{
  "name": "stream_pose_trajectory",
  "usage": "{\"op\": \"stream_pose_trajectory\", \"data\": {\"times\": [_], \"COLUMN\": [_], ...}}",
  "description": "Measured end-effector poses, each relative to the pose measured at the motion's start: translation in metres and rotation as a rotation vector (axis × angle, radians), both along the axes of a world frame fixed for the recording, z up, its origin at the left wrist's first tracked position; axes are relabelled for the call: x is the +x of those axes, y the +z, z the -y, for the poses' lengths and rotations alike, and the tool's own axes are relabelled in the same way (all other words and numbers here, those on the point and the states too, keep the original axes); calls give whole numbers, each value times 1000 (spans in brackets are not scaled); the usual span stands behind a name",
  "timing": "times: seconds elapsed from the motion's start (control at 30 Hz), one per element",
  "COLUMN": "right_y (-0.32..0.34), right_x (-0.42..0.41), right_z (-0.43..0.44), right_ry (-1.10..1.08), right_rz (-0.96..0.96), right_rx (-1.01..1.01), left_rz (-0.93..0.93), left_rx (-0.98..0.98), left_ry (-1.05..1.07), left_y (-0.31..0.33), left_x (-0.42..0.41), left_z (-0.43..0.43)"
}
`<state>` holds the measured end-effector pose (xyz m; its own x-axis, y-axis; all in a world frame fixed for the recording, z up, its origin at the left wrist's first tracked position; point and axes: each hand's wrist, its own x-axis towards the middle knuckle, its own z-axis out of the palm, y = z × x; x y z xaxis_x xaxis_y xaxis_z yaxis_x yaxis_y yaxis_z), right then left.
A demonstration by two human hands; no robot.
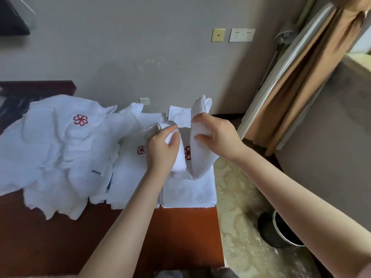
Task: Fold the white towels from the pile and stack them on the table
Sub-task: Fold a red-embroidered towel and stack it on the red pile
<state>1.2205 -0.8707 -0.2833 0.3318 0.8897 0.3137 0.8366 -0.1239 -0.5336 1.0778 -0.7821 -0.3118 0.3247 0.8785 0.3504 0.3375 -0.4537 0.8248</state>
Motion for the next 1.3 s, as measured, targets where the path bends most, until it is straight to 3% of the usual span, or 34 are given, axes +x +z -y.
{"op": "stream_pose_trajectory", "data": {"times": [0.23,0.4,0.63,0.7,0.8,0.87,0.93,1.07,1.17,1.23,1.3], "right_y": [8,26,24,20,11,4,-3,-10,-11,-10,-8], "right_x": [46,53,49,48,46,47,46,42,44,46,47], "right_z": [-13,-50,-89,-97,-107,-111,-113,-114,-114,-113,-110], "right_ry": [227,384,351,361,340,328,316,315,310,287,259], "right_rz": [131,452,753,767,761,753,750,742,720,684,625], "right_rx": [1,-39,-104,-139,-193,-226,-241,-236,-221,-213,-193], "left_rz": [82,107,-6,-168,-604,-906,-1064,-979,-929,-738,-513], "left_rx": [-52,-39,-316,-465,-644,-647,-679,-912,-626,-386,-279], "left_ry": [312,282,203,172,2,-89,-154,-285,-191,-31,29], "left_y": [-17,-41,-83,-99,-108,-105,-96,-72,-53,-42,-29], "left_x": [26,28,25,19,12,10,7,2,8,13,21], "left_z": [56,78,107,110,102,87,69,39,-5,-38,-68]}}
